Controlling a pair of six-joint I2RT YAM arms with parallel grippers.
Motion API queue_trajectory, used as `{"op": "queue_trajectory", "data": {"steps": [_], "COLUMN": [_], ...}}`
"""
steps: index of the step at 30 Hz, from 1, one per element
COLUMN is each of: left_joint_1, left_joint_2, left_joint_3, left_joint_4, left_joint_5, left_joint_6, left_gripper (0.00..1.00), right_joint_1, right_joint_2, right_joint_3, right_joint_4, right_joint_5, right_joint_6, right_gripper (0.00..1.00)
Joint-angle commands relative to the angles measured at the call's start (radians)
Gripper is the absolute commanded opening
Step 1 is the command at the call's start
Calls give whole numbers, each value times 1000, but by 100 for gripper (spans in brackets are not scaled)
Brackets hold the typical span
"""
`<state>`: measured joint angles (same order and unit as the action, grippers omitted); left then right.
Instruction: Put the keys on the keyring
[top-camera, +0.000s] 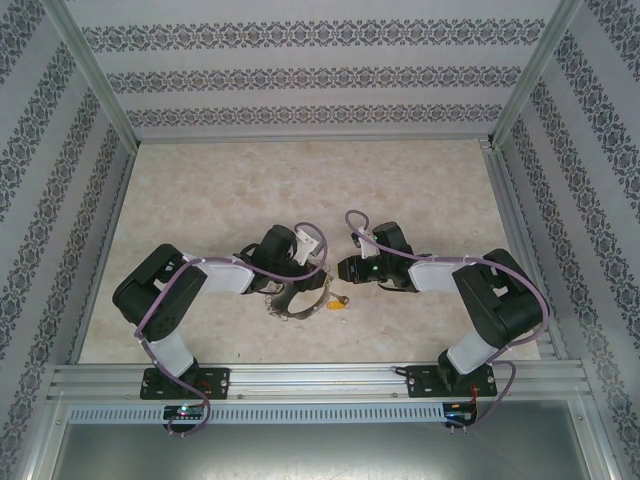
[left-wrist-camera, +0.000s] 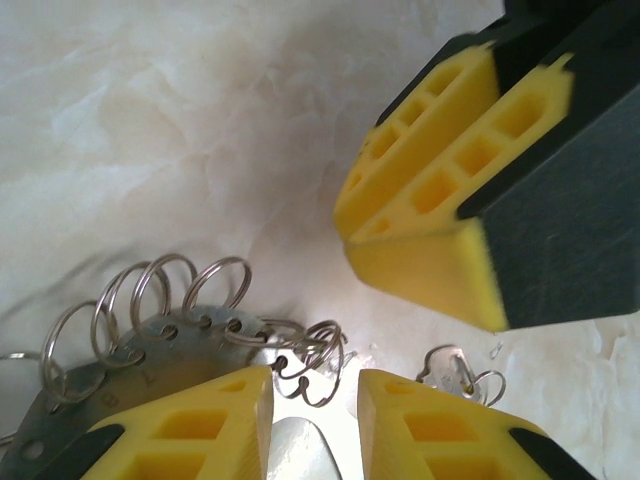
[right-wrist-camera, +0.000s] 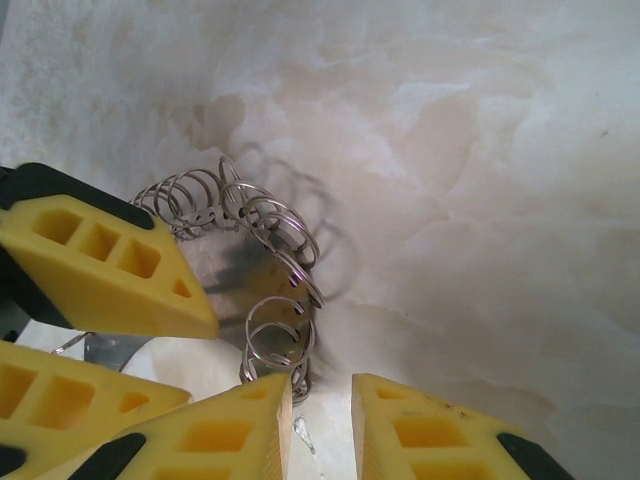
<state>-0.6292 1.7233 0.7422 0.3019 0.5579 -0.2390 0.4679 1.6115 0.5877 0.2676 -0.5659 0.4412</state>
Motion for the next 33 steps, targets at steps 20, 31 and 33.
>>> {"op": "queue_trajectory", "data": {"steps": [20, 31, 33], "left_joint_1": [-33, -39, -42], "left_joint_2": [61, 75, 75], "left_joint_3": [44, 60, 63], "left_joint_4": [-22, -40, -45], "left_joint_5": [-16, -50, -58], "left_joint_6": [36, 50, 55], "left_gripper": [28, 27, 27], "right_joint_1": [28, 28, 30], "right_joint_2": [62, 83, 85], "right_joint_3": [15, 24, 26], "right_joint_4": [42, 46, 46], "right_joint_5": [-15, -25, -25], "right_joint_6": [14, 13, 12], "right_gripper": [23, 23, 23]}}
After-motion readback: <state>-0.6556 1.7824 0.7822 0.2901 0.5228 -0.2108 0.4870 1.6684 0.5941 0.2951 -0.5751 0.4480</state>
